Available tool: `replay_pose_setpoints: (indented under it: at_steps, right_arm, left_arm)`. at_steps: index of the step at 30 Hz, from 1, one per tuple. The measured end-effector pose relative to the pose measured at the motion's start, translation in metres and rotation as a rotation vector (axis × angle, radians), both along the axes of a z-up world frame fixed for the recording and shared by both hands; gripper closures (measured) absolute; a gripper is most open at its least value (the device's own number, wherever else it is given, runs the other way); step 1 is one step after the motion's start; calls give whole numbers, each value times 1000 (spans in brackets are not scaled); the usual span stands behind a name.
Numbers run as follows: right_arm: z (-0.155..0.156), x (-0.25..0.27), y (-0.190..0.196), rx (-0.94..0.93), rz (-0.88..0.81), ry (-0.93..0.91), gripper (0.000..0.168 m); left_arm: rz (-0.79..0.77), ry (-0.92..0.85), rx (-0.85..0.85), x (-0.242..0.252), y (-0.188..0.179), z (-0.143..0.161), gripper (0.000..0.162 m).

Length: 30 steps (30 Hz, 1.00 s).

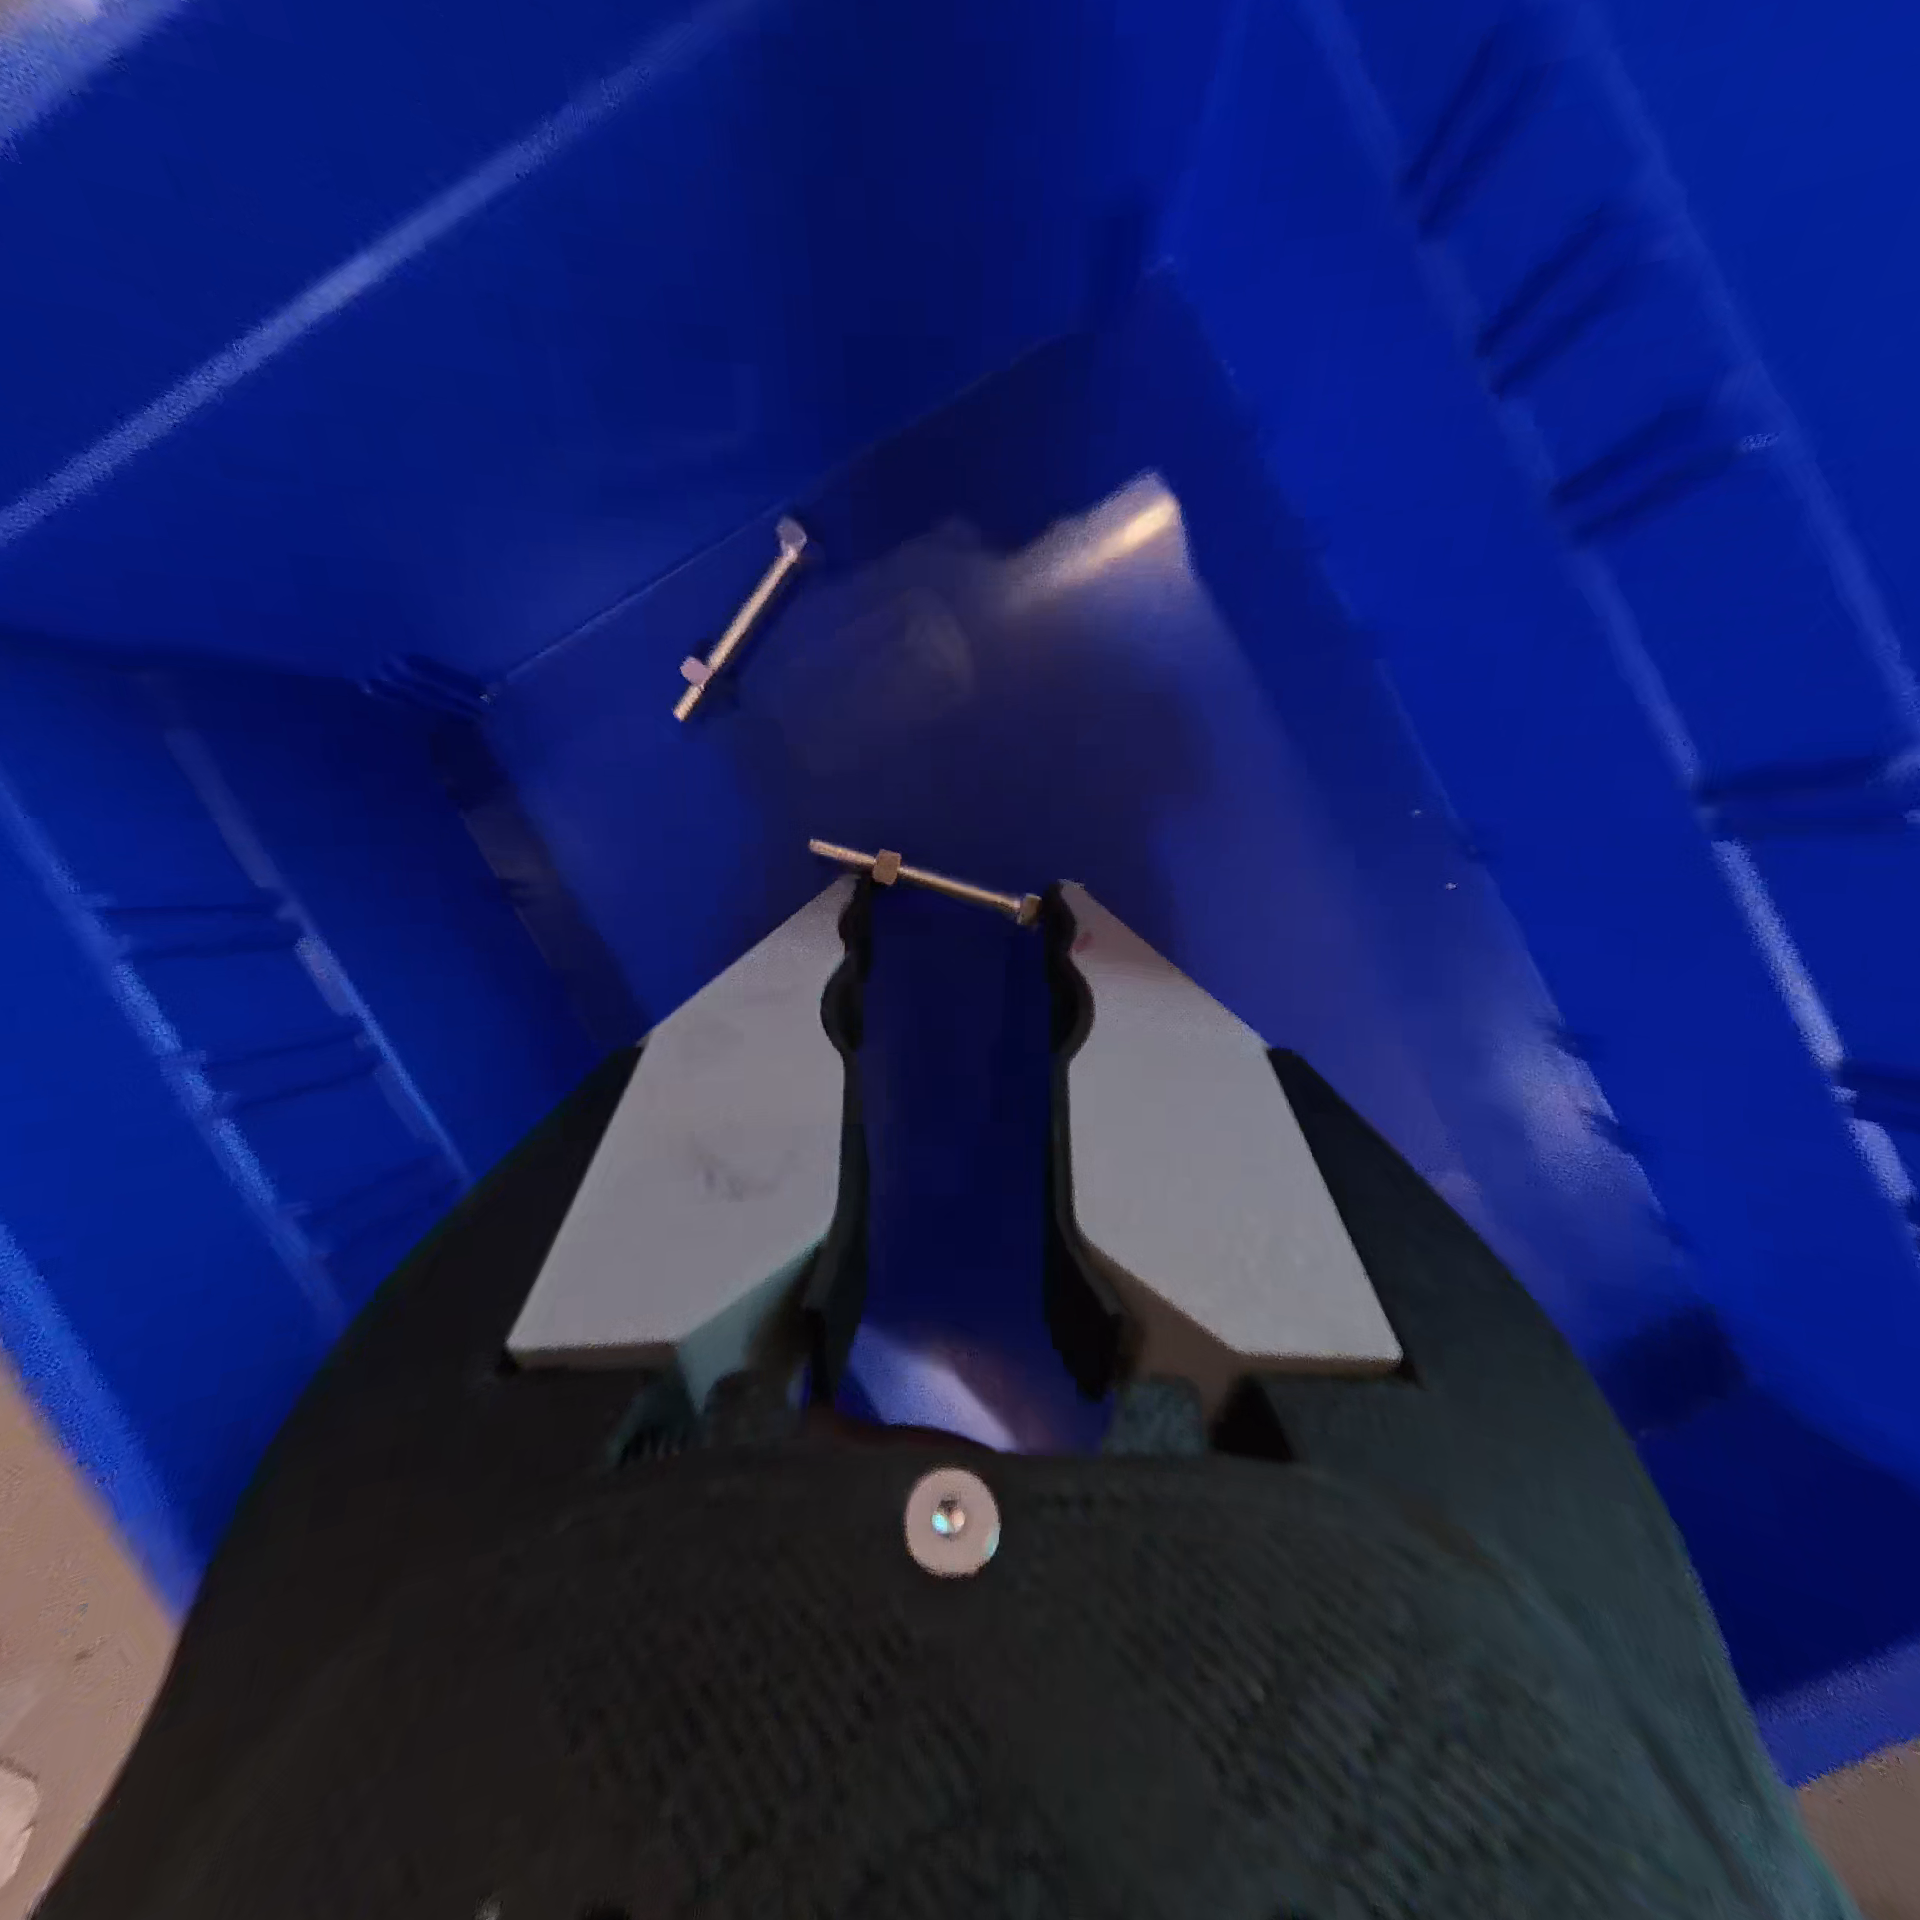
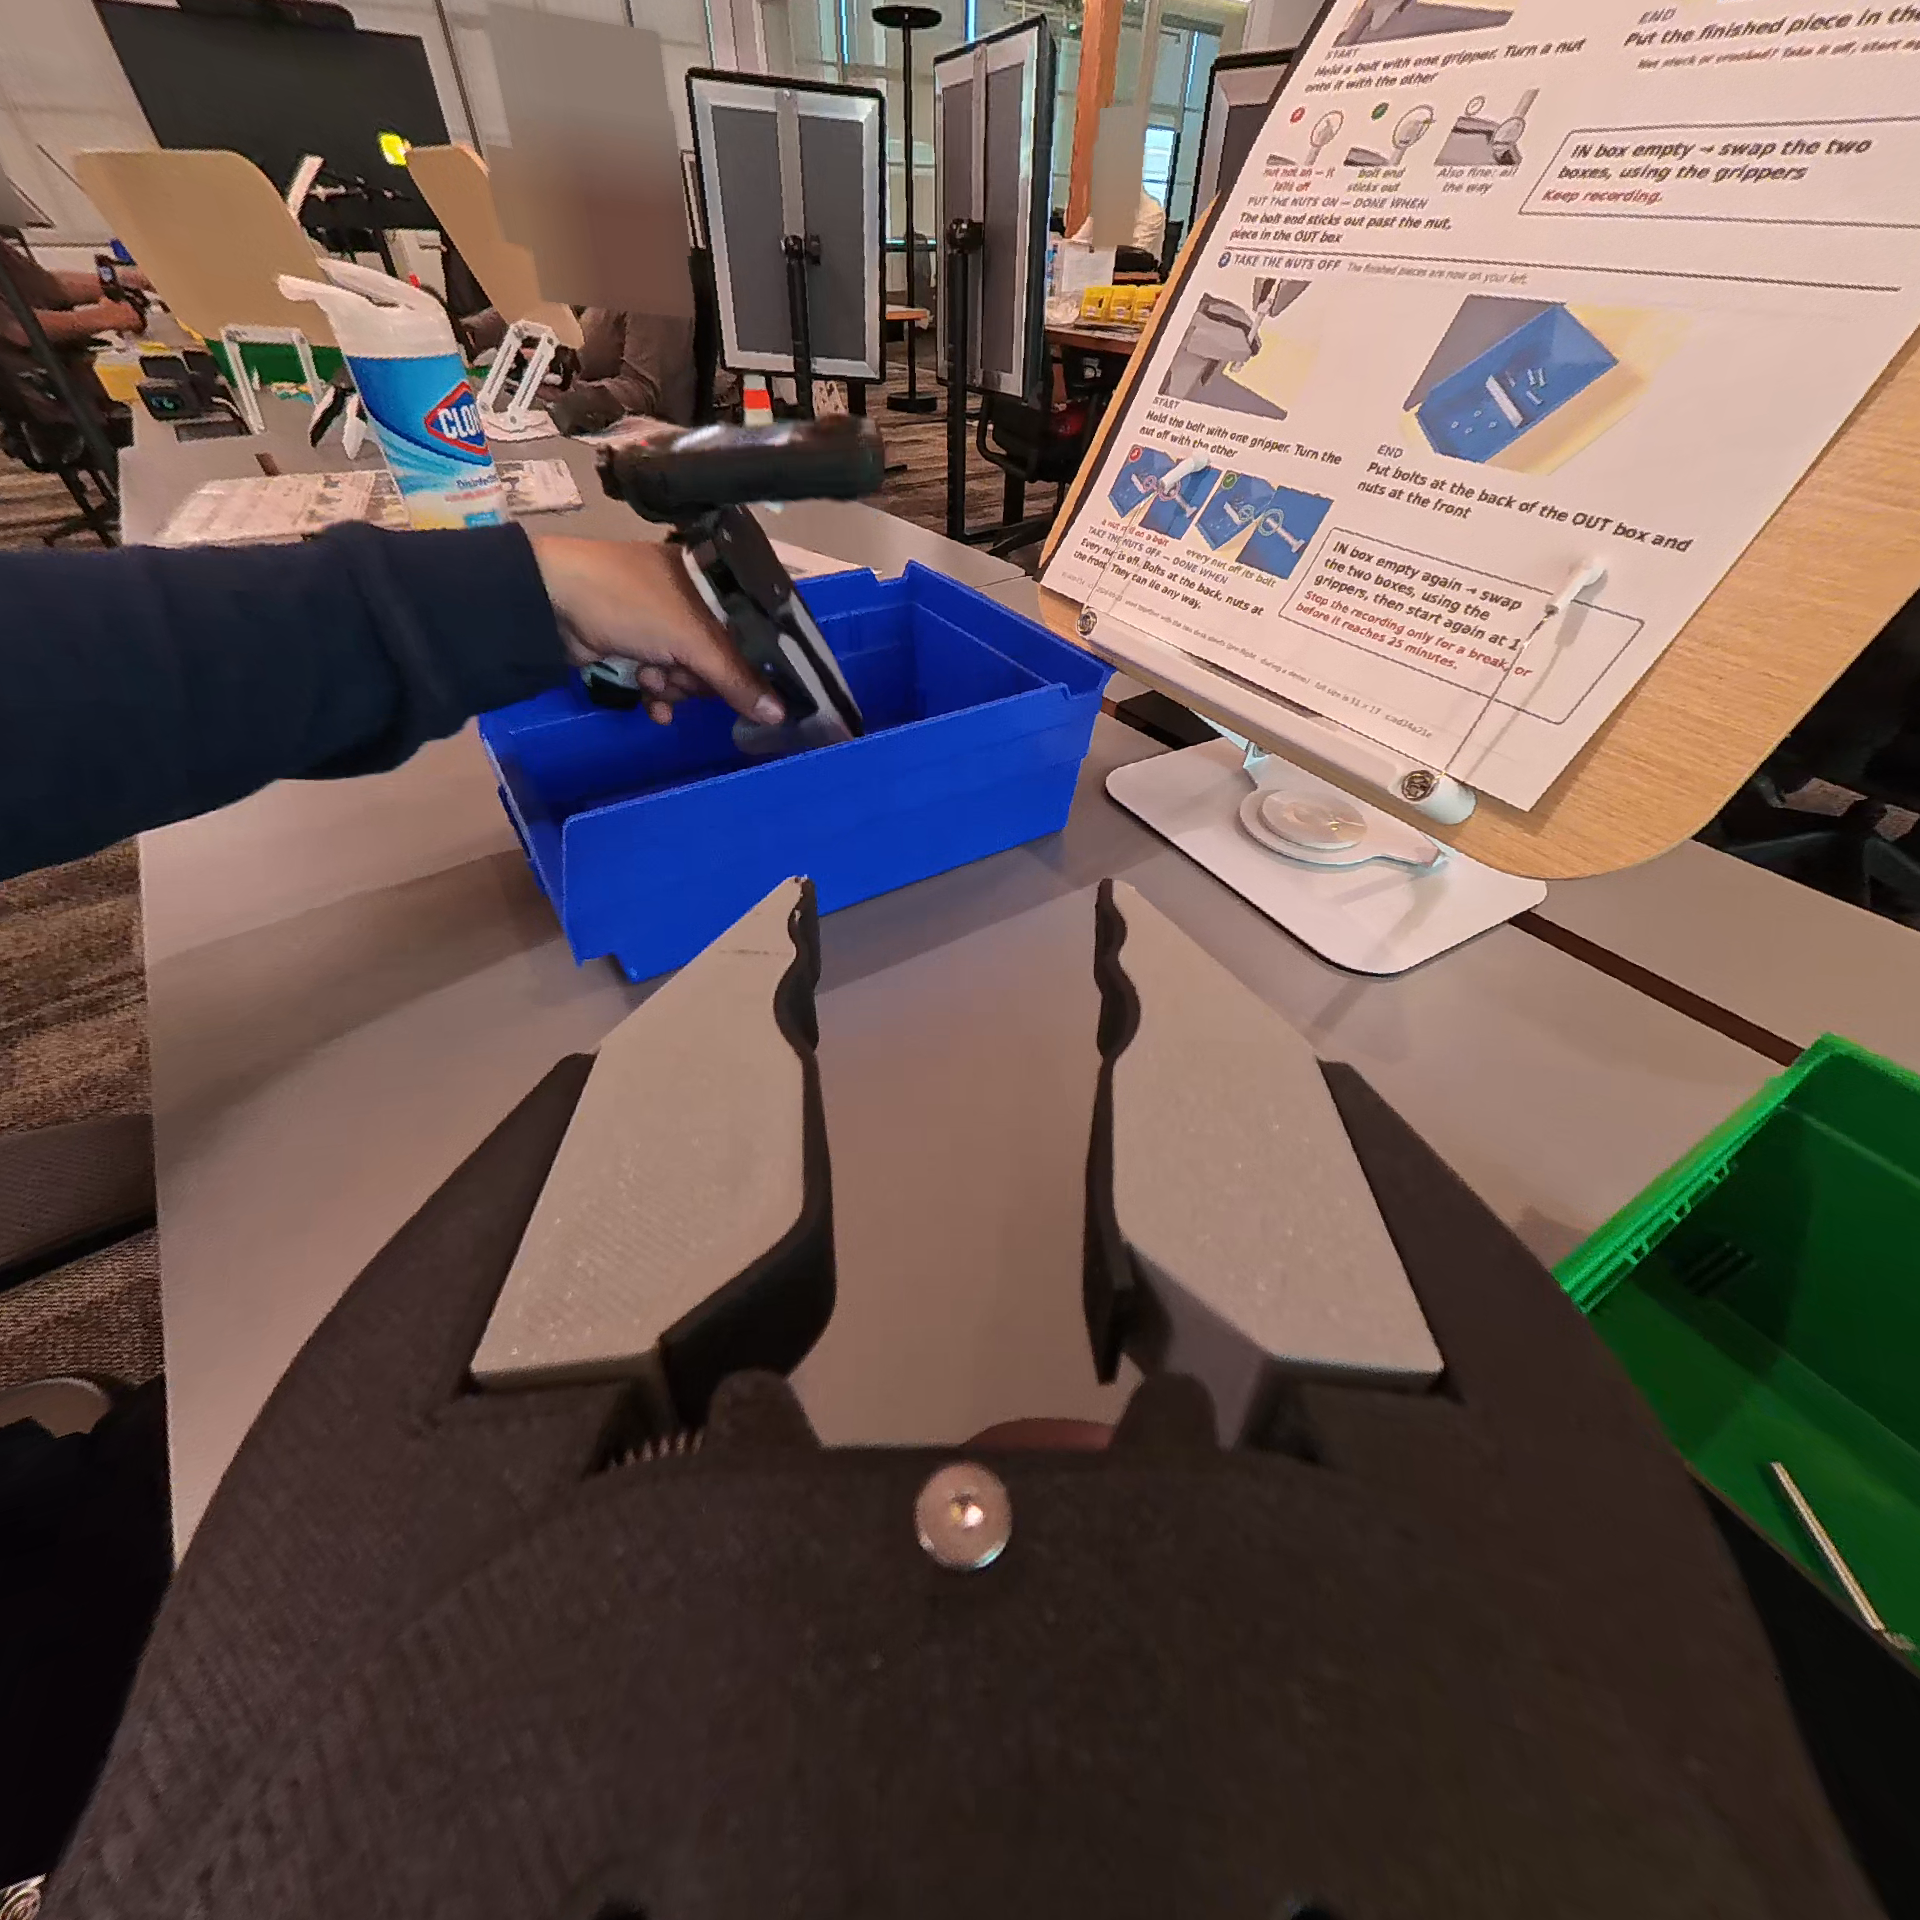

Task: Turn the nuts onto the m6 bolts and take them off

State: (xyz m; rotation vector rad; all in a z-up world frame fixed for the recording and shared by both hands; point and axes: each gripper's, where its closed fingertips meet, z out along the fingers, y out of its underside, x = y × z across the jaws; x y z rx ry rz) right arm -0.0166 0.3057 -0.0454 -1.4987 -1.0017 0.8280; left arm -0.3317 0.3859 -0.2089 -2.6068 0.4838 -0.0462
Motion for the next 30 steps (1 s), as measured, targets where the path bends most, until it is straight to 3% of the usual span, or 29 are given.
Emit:
replay_pose_setpoints:
  at_steps: [1, 6, 9, 11, 14, 19, 30]
  right_arm:
    - [0, 0, 0, -1, 1, -1, 118]
    - [-6, -2, 0, -27, 8, -19, 118]
    - [-11, -8, -3, -78, 46, -10, 117]
    - [-10, -12, -11, -143, 113, 30, 116]
    - [-1, -14, -27, -248, 253, 123, 116]
    - [6, -11, -41, -319, 392, 183, 116]
    - [-7, -25, -83, -232, 580, 52, 125]
  left_arm:
    - [-11, 9, 36, 3, 1, 11, 131]
    - [-167, 23, 372, 53, 3, 106, 131]
    - [-376, -15, 605, 124, -21, 156, 131]
    - [-575, 26, 793, 174, -48, 173, 131]
    - [-722, 194, 1035, 222, -79, 178, 131]
    - [-979, 201, 1258, 285, -127, 164, 132]
    - [-1014, 169, 1445, 316, -161, 163, 132]
